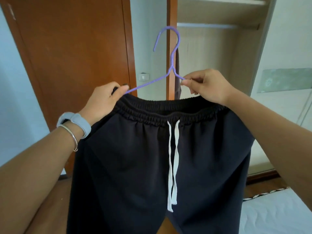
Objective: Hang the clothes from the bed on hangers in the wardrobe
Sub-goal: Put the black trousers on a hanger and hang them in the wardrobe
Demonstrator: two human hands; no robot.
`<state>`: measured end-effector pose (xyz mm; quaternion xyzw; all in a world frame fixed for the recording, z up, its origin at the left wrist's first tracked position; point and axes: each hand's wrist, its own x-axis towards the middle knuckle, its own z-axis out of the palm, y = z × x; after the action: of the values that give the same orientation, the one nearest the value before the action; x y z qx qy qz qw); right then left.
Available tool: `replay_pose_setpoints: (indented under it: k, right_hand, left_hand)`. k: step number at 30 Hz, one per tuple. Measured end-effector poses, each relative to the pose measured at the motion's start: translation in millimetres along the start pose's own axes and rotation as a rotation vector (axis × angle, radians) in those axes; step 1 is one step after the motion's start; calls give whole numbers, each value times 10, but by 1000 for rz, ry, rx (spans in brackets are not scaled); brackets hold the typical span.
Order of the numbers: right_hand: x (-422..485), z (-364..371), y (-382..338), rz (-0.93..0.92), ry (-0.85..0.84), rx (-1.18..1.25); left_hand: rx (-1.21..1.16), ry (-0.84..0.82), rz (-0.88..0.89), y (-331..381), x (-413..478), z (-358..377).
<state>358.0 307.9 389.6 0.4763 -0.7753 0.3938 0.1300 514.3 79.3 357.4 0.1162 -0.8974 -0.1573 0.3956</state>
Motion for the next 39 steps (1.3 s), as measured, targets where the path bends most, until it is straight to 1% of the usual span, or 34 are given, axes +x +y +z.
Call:
replay_pose_setpoints:
  k: [2, 4, 7, 11, 15, 19, 21, 24, 26, 27, 30, 32, 36, 39]
  right_hand:
    - [246, 116, 166, 15, 19, 7]
    - [477, 243, 366, 35, 21, -19]
    - [750, 462, 708, 93, 19, -46]
    - [1057, 734, 1083, 183, 74, -103]
    - [1380, 840, 1283, 273, 137, -151]
    - [1444, 786, 1523, 368, 195, -222]
    - [1424, 701, 1690, 435, 239, -259]
    - [1373, 514, 1976, 509, 310, -270]
    - [1357, 379, 2168, 541, 357, -278]
    - [1356, 303, 2266, 555, 381, -286]
    - [1366, 64, 2547, 578, 424, -323]
    - [1375, -113, 2719, 582, 430, -375]
    - [1419, -478, 3017, 647, 380, -512]
    - [1463, -697, 3209, 690, 356, -533]
  left_hand:
    - [-12, 24, 14, -167, 279, 203]
    - [-21, 4, 5, -384, 566, 447]
    - [-49, -93, 6, -742, 936, 885]
    - [-102, -227, 104, -1074, 1381, 1432]
    - [-270, -361, 229, -1089, 1847, 1850]
    - [-420, -418, 326, -945, 2200, 2270]
    - [-402, -366, 451, -911, 2307, 2513]
    - [-317, -189, 775, -768, 2408, 2887]
    - [-220, -124, 963, -596, 2462, 3177]
    - [-159, -113, 1022, -503, 2503, 3349]
    - [-10, -177, 1085, -233, 2709, 3801]
    - [60, -142, 1143, -76, 2894, 4090]
    - [28, -100, 1205, 227, 3228, 4477]
    - [-37, -56, 1198, 356, 3462, 4697]
